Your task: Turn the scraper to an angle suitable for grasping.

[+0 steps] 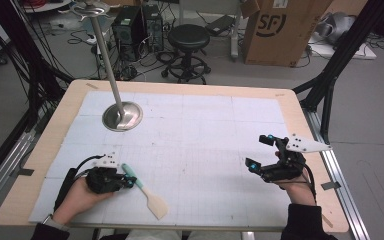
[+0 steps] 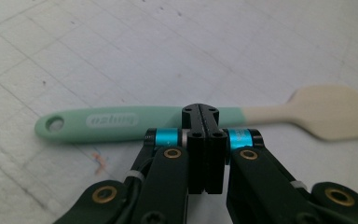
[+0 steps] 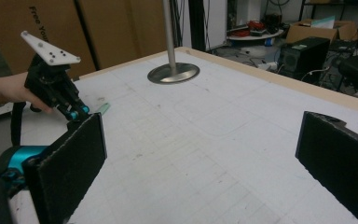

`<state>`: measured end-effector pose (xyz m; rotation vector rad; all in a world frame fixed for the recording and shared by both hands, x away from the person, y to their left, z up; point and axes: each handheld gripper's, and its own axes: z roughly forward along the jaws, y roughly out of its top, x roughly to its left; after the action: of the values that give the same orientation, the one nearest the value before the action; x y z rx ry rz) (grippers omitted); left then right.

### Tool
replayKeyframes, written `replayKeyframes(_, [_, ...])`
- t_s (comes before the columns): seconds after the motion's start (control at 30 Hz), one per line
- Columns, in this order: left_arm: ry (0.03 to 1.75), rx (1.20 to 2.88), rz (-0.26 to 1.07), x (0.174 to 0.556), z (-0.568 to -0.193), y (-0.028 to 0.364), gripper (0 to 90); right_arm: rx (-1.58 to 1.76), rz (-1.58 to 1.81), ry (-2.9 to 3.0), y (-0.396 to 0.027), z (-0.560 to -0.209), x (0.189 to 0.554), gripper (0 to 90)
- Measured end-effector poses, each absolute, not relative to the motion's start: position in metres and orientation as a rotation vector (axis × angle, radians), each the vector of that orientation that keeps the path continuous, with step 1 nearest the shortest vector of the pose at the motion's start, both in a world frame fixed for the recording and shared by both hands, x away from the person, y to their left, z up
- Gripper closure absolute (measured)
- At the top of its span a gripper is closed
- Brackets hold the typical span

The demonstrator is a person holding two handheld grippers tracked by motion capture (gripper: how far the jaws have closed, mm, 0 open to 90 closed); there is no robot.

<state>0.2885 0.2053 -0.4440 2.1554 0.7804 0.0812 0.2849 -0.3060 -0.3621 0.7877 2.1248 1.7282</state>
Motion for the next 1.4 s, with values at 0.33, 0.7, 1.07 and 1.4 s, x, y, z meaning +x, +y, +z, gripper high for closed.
replayKeyframes(0.33, [0.738, 2.156, 0.188, 0.304, -0.445, 0.153, 89.9, 0.785, 1.718, 2.122, -0.304, -0.361, 0.286, 0.9])
replayKeyframes(0.7, [0.588, 2.183, 0.201, 0.293, -0.447, 0.094, 89.9, 0.785, 1.719, 2.127, -0.306, -0.362, 0.286, 0.9])
replayKeyframes(1.07, [0.475, 2.224, 0.189, 0.277, -0.446, 0.068, 89.9, 0.794, 1.716, 2.132, -0.306, -0.364, 0.286, 0.9])
replayKeyframes(1.4, [0.400, 2.248, 0.207, 0.261, -0.440, 0.060, 89.9, 0.789, 1.719, 2.131, -0.307, -0.364, 0.285, 0.9])
